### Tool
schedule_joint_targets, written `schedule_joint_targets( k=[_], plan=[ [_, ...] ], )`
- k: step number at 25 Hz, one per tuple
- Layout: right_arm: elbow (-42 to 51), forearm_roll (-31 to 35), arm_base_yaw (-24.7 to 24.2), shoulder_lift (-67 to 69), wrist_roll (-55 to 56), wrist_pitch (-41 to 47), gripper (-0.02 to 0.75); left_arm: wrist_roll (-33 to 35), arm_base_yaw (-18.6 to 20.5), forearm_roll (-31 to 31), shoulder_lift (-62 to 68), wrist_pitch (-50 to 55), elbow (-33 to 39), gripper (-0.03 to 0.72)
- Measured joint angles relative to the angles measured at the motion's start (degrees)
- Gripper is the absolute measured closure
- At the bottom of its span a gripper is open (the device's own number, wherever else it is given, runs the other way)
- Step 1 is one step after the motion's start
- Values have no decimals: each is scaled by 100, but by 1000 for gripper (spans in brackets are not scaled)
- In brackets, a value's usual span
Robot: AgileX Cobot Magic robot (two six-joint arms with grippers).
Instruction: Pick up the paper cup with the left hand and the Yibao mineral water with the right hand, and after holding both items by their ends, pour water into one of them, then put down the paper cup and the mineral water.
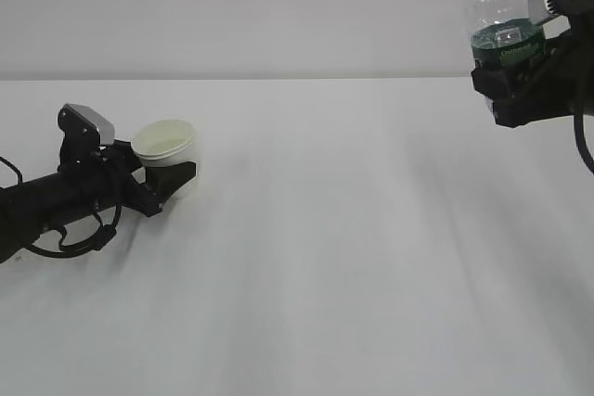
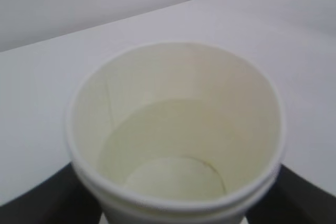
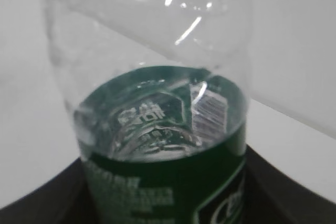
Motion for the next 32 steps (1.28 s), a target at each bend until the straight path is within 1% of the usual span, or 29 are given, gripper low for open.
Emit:
schedule_joint_targets(
  k=[3, 6, 12, 22, 26, 32],
  plan=[
    [0, 0, 0, 0, 0, 0, 276, -42, 0, 11, 0, 0, 0, 58],
    [0, 0, 0, 0, 0, 0, 276, -130, 0, 63, 0, 0, 0, 10],
    [0, 0, 0, 0, 0, 0, 276, -250, 0, 291, 0, 0, 0, 1],
    [0, 0, 0, 0, 0, 0, 276, -286, 2, 409, 0, 0, 0, 1],
    [0, 0, 0, 0, 0, 0, 276, -290, 87, 458, 0, 0, 0, 1],
    [0, 0, 0, 0, 0, 0, 276, -299, 360, 625, -98, 0, 42, 0]
  ],
)
